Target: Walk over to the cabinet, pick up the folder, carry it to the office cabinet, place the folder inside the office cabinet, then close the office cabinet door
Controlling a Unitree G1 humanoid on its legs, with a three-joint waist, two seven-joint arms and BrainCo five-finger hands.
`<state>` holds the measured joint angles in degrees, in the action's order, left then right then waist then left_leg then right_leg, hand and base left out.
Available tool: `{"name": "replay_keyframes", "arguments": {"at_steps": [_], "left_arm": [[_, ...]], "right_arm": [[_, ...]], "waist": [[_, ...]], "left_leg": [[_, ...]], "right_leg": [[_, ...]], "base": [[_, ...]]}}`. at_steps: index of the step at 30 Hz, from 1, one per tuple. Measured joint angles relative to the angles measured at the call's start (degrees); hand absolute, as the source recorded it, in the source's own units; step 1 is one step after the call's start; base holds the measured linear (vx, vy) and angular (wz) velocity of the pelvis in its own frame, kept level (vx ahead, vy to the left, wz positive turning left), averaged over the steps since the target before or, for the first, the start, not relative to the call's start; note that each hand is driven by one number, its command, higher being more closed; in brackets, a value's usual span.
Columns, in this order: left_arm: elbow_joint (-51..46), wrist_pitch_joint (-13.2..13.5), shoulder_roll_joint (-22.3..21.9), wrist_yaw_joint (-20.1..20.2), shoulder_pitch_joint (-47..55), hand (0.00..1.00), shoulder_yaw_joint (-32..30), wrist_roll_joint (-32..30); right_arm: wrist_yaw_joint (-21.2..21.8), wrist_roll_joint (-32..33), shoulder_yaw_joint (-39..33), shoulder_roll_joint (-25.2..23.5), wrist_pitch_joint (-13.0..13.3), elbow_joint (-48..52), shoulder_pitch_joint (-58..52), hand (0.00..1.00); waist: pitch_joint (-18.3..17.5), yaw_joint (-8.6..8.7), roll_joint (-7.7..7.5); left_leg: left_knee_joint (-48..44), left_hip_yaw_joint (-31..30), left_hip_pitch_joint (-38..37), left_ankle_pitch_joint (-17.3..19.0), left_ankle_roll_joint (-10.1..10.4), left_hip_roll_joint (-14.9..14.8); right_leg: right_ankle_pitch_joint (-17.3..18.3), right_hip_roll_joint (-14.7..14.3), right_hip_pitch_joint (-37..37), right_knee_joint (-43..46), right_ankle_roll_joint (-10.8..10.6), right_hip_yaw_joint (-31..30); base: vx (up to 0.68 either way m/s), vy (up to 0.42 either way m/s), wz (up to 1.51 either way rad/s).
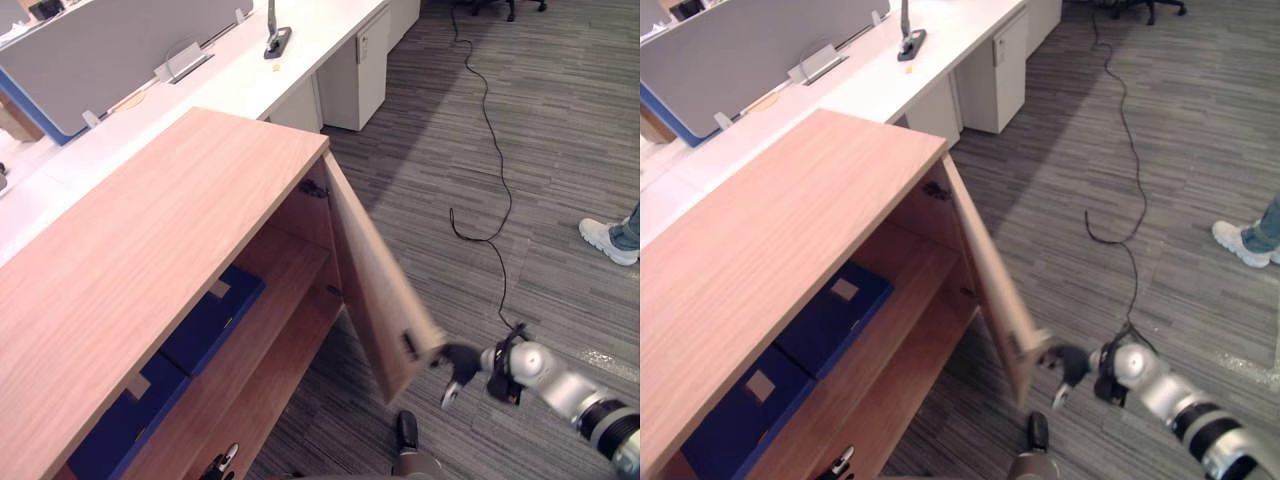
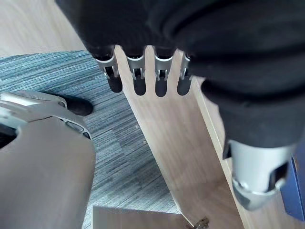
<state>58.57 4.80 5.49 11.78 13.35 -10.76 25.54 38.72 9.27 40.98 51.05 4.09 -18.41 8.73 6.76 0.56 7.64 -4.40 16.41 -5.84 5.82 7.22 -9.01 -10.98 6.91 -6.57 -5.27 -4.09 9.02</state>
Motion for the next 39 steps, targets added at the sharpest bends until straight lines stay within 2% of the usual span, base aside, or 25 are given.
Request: {"name": "replay_keyframes", "arguments": {"at_steps": [3, 5, 9, 16, 18, 19, 20, 21, 22, 23, 24, 26, 27, 28, 29, 30, 31, 32, 33, 34, 38, 39], "left_arm": [[-0.69, -0.26, 0.03, 0.50, 0.76, 0.00, 0.93, -0.89], [-0.97, -0.33, 0.16, 0.76, 0.88, 0.00, 1.66, -1.14], [-2.48, -0.47, 0.36, 1.93, 1.13, 0.00, 3.78, -1.29], [-2.76, -0.94, 0.45, 3.08, 1.20, 0.00, 6.69, -1.26], [-2.75, -1.01, 0.36, 3.26, 1.20, 0.00, 8.09, -1.23], [-2.73, -1.03, 0.37, 3.22, 1.13, 0.00, 8.12, -0.98], [-2.44, -1.00, 0.26, 3.14, 0.96, 0.00, 8.11, -0.62], [-1.49, -0.91, -0.16, 2.77, 0.52, 0.00, 7.77, 0.17], [-0.83, -0.91, -0.48, 2.56, 0.09, 0.00, 7.36, 0.50], [0.52, -0.83, -1.27, 1.81, -0.74, 0.00, 6.43, 1.03], [0.80, -0.83, -1.65, 1.41, -1.24, 0.00, 6.04, 1.09], [2.43, -0.91, -2.43, 0.05, -3.85, 0.00, 5.91, 1.15], [2.61, -0.89, -2.50, -0.39, -4.54, 0.00, 5.93, 1.08], [2.89, -0.91, -2.75, -1.69, -5.55, 0.00, 6.01, 0.31], [3.04, -0.83, -3.06, -2.95, -5.61, 0.00, 5.96, -0.52], [3.16, -0.82, -3.01, -3.42, -5.61, 0.00, 5.84, -0.70], [3.45, -0.68, -2.57, -4.19, -5.63, 0.00, 4.87, -0.91], [3.51, -0.28, -1.29, -5.07, -5.51, 0.00, 3.41, -1.27], [3.83, -0.14, -0.59, -5.68, -5.12, 0.00, 1.83, -1.64], [4.05, -0.19, -0.66, -6.12, -4.26, 0.00, -0.79, -2.04], [4.02, -0.17, -2.89, -6.44, -2.86, 0.00, -7.00, -2.34], [4.01, -0.17, -3.71, -6.47, -2.76, 0.00, -8.90, -2.33]], "right_arm": [[3.10, -0.29, 3.20, -1.43, -0.10, -0.19, -3.28, 0.00], [5.92, 0.40, 4.08, -3.36, -1.49, -1.20, -6.70, 0.00], [7.30, 4.30, 3.15, -4.70, -4.16, -3.30, -7.23, 0.00], [8.72, 6.26, 2.89, -5.75, -4.98, -6.72, -6.92, 0.00], [9.02, 6.20, -2.01, -10.98, -4.82, -15.02, -6.83, 0.00], [8.07, 5.56, -4.16, -12.95, -4.61, -17.74, -6.86, 0.00], [5.34, 5.15, -10.85, -18.49, -4.47, -25.42, -7.05, 0.00], [0.01, 5.69, -19.15, -24.81, -4.08, -33.67, -7.10, 0.00], [-2.93, 6.53, -23.73, -27.86, -3.78, -37.75, -6.99, 0.00], [-9.17, 8.29, -33.06, -33.41, -3.13, -46.11, -5.93, 0.00], [-12.20, 8.97, -37.69, -35.50, -2.84, -49.74, -5.43, 0.00], [-22.38, 10.60, -48.63, -39.78, -2.28, -56.34, -5.85, 0.00], [-24.23, 11.30, -50.46, -40.13, -2.27, -56.66, -6.18, 0.00], [-27.61, 12.49, -54.00, -40.75, -2.26, -56.80, -6.71, 0.00], [-30.08, 13.83, -58.77, -41.11, -2.17, -56.51, -6.87, 0.00], [-30.88, 14.76, -60.67, -41.28, -2.12, -56.15, -6.79, 0.00], [-32.14, 17.00, -62.85, -42.59, -1.90, -55.25, -6.76, 0.00], [-32.81, 19.82, -63.56, -44.74, -1.68, -54.40, -6.76, 0.00], [-33.18, 21.97, -63.46, -46.47, -1.62, -54.13, -6.63, 0.00], [-33.31, 23.68, -63.35, -48.25, -1.62, -54.08, -6.63, 0.00], [-33.74, 24.40, -57.23, -48.36, -1.00, -53.08, -8.44, 0.00], [-33.75, 23.75, -55.42, -48.14, -1.00, -53.17, -8.44, 0.00]], "waist": [[-0.23, -0.26, -0.59], [-0.60, -0.27, -1.04], [-1.56, -0.45, -1.29], [-2.09, -1.64, -1.40], [-2.09, -1.73, -1.42], [-2.09, -1.78, -1.41], [-2.13, -1.85, -1.36], [-2.25, -1.88, -1.27], [-2.38, -1.81, -1.16], [-2.44, -1.94, -1.10], [-2.54, -1.87, -1.05], [-2.82, -1.71, -1.04], [-2.85, -1.73, -1.09], [-2.98, -1.56, -1.11], [-3.39, -1.78, -0.56], [-3.44, -1.87, -0.55], [-3.71, -2.06, -1.11], [-4.01, -2.64, -3.28], [-4.40, -3.09, -4.99], [-5.24, -3.39, -6.17], [-6.61, -3.58, -6.19], [-6.49, -4.11, -6.09]], "left_leg": [[0.10, 0.06, 0.00, 0.02, 0.02, 0.52], [0.13, 0.22, -0.04, 0.12, 0.04, 0.76], [0.06, 0.84, -0.33, 0.83, 0.25, 0.81], [-0.14, -0.39, -0.34, 1.21, 0.00, 0.59], [-0.12, -1.41, -0.28, 1.46, -0.38, 0.49], [-0.15, -1.67, -0.23, 1.51, -0.41, 0.47], [-0.20, -2.65, -0.02, 1.57, -0.37, 0.45], [-0.22, -3.79, 0.39, 1.57, -0.36, 0.47], [-0.34, -4.67, 0.80, 1.56, -0.35, 0.50], [-0.36, -6.40, 1.13, 1.38, -0.17, 0.61], [-0.42, -7.90, 1.44, 0.98, 0.29, 0.69], [-0.68, -16.98, 3.64, -0.40, 0.13, 1.88], [-0.72, -19.70, 4.18, -0.93, -0.02, 2.43], [-0.65, -24.93, 5.45, -1.97, -0.30, 3.65], [-0.81, -29.55, 6.89, -2.80, -0.72, 4.58], [-0.83, -31.54, 7.10, -3.22, -1.03, 5.00], [-0.86, -34.66, 7.56, -3.83, -1.00, 5.77], [-0.70, -36.84, 7.92, -4.28, -0.64, 6.76], [-0.61, -37.90, 8.22, -4.44, -0.39, 7.37], [-0.65, -39.20, 8.97, -4.62, -0.10, 7.44], [0.29, -36.70, 10.83, -7.38, 0.32, 5.66], [1.18, -36.60, 10.84, -8.43, 0.80, 4.79]], "right_leg": [[-0.28, 0.56, -0.02, 0.00, -0.18, -0.13], [-0.49, 0.76, -0.07, 0.00, -0.39, -0.32], [-0.74, 0.67, -0.01, -0.01, -0.31, -1.08], [-1.01, 0.66, 0.88, -0.01, -0.40, -0.09], [-1.02, 0.72, 1.49, -0.01, -0.43, 0.61], [-1.01, 0.77, 1.63, -0.01, -0.43, 0.98], [-0.95, 0.91, 1.93, -0.01, -0.45, 1.91], [-0.76, 1.15, 2.29, 0.01, -0.57, 3.03], [-0.62, 1.35, 2.57, 0.02, -0.66, 3.80], [-0.34, 1.72, 3.39, 0.11, -0.84, 5.57], [-0.09, 2.04, 4.03, 0.31, -0.92, 7.02], [1.16, 3.86, 8.19, 0.36, -1.70, 16.00], [1.52, 4.41, 9.49, 0.40, -1.96, 18.56], [2.36, 5.46, 11.41, 1.30, -2.55, 22.30], [3.97, 6.59, 11.69, 4.40, -2.10, 21.32], [5.31, 7.14, 11.63, 6.26, -1.61, 19.27], [9.49, 7.68, 11.24, 9.94, -0.42, 12.02], [14.51, 7.64, 10.46, 12.39, -0.26, 4.08], [17.67, 7.62, 10.27, 13.38, -1.68, 0.12], [19.56, 7.21, 10.02, 14.26, -4.36, -0.92], [20.85, 5.65, 10.73, 15.08, -4.20, 5.19], [21.06, 4.76, 11.40, 15.07, -3.81, 6.66]], "base": [[-0.02, 0.069, 0.01], [-0.02, 0.082, -0.06], [-0.04, 0.064, -0.09], [-0.04, 0.033, 0.07], [-0.01, 0.036, 0.20], [0.00, 0.031, 0.25], [0.01, 0.030, 0.35], [0.01, 0.029, 0.45], [0.03, 0.037, 0.59], [0.03, 0.032, 0.62], [0.06, 0.043, 1.15], [0.06, 0.042, 1.88], [0.04, 0.051, 2.27], [0.06, 0.085, 2.27], [0.08, 0.109, 2.14], [0.11, 0.127, 1.84], [0.08, 0.061, 1.45], [0.07, -0.034, 1.31], [0.03, -0.154, 0.95], [0.03, -0.182, 0.65], [0.01, -0.168, 0.74], [0.00, -0.111, 0.61]]}}
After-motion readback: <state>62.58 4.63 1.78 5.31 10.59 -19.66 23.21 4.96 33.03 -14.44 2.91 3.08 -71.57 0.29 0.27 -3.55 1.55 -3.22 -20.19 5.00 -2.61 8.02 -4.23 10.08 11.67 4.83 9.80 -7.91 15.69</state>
